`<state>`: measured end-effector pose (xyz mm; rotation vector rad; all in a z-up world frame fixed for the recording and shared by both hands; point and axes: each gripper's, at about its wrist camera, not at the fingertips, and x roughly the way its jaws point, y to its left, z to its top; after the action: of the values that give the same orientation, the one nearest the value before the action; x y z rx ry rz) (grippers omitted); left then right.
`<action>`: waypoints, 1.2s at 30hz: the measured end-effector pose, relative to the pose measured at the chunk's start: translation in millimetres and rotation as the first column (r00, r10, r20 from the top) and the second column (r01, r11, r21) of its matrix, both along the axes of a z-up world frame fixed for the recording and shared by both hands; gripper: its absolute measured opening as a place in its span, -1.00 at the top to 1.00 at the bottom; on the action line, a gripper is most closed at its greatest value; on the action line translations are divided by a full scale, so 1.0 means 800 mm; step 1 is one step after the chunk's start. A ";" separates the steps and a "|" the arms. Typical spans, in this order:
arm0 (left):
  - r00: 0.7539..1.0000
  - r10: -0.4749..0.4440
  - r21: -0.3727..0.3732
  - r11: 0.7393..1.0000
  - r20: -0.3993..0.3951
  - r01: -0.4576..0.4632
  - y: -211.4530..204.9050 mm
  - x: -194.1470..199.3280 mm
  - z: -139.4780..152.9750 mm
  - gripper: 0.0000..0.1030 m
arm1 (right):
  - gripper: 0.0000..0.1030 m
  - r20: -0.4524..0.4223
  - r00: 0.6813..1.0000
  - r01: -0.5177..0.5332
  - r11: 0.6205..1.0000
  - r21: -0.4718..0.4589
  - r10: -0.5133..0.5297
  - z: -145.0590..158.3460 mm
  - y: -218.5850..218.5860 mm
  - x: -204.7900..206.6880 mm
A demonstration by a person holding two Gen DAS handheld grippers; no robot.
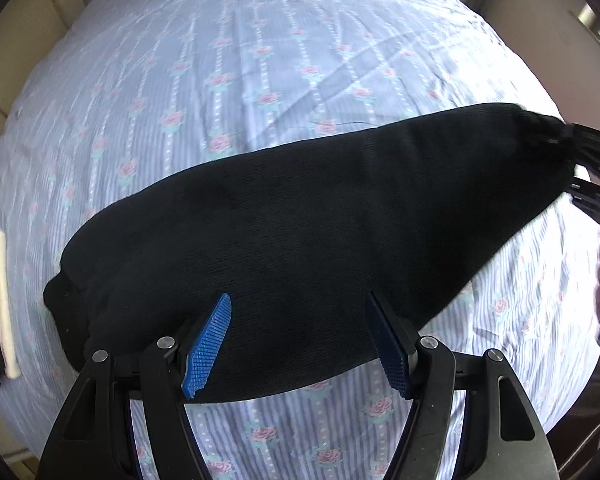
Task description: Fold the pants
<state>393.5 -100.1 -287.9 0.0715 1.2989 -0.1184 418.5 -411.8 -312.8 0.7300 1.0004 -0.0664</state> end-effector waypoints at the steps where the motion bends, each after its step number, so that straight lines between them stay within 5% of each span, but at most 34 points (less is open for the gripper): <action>1: 1.000 0.013 -0.003 1.000 -0.002 -0.013 0.006 0.000 0.001 -0.32 | 0.40 0.015 1.000 -0.002 1.000 -0.020 0.003 0.015 0.006 -0.005; 6: 0.995 0.097 -0.029 0.995 0.003 -0.096 0.045 -0.003 0.016 -0.32 | 0.40 0.026 0.997 -0.060 0.979 -0.196 0.067 0.084 0.054 -0.011; 13: 0.982 0.176 -0.055 0.983 0.067 -0.173 0.104 -0.023 0.060 -0.32 | 0.40 0.043 0.967 -0.217 0.900 -0.379 0.252 0.167 0.160 -0.024; 19: 0.966 0.229 -0.055 0.973 0.118 -0.224 0.172 -0.062 0.091 -0.32 | 0.40 0.031 0.930 -0.317 0.841 -0.438 0.366 0.194 0.246 -0.036; 26: 0.944 0.313 -0.080 0.949 0.105 -0.306 0.249 -0.107 0.097 -0.32 | 0.40 -0.051 0.852 -0.466 0.710 -0.528 0.521 0.183 0.377 -0.048; 36: 0.928 0.357 -0.061 0.934 0.103 -0.352 0.326 -0.148 0.093 -0.32 | 0.38 -0.262 0.729 -0.642 0.501 -0.580 0.632 0.100 0.531 -0.066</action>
<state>275.3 160.5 -213.3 -0.1907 1.1764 0.1674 366.0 12.6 -233.0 -0.3210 1.1200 0.2365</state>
